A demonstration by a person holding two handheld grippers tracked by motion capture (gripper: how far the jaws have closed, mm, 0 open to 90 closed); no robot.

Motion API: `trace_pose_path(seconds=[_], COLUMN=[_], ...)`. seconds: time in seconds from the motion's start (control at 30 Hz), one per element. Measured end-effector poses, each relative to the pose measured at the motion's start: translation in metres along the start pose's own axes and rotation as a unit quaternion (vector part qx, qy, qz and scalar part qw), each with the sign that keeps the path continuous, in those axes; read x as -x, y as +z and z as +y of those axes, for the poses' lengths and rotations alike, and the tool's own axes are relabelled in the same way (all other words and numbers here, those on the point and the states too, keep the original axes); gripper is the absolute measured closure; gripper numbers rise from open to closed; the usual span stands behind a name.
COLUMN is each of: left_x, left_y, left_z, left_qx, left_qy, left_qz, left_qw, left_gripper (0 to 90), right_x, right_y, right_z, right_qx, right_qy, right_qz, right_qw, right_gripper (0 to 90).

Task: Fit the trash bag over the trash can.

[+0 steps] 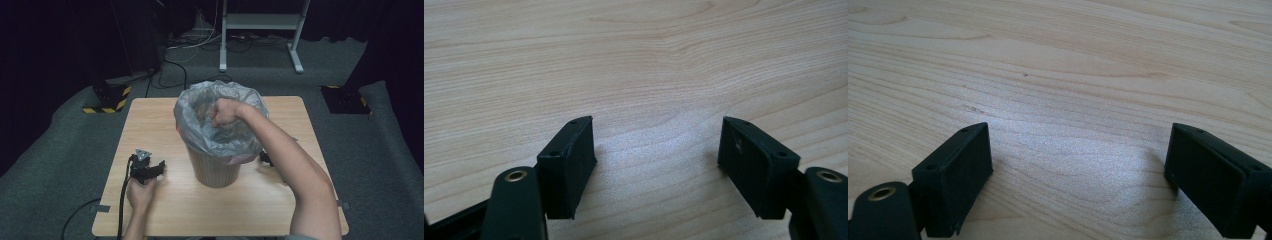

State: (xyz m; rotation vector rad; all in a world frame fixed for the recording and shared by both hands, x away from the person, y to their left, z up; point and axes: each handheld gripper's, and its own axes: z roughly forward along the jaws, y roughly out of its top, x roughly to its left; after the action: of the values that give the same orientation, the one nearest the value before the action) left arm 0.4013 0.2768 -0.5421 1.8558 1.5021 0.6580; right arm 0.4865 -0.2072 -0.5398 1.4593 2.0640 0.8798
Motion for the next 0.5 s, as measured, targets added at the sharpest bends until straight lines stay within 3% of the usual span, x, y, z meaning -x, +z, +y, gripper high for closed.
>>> trace_pose_path(seconds=[0.5], left_x=[-0.0006], left_y=[0.0], left_z=[0.0], left_qx=[0.001], left_qy=[-0.003], left_qz=[-0.002], left_qw=[1.0], left_gripper=[30.9], right_x=[0.0002], right_y=[-0.0001], right_z=[-0.0001], right_qx=[0.0], right_qy=[-0.002], right_qz=[0.001], right_qw=[1.0], right_gripper=[11.5])
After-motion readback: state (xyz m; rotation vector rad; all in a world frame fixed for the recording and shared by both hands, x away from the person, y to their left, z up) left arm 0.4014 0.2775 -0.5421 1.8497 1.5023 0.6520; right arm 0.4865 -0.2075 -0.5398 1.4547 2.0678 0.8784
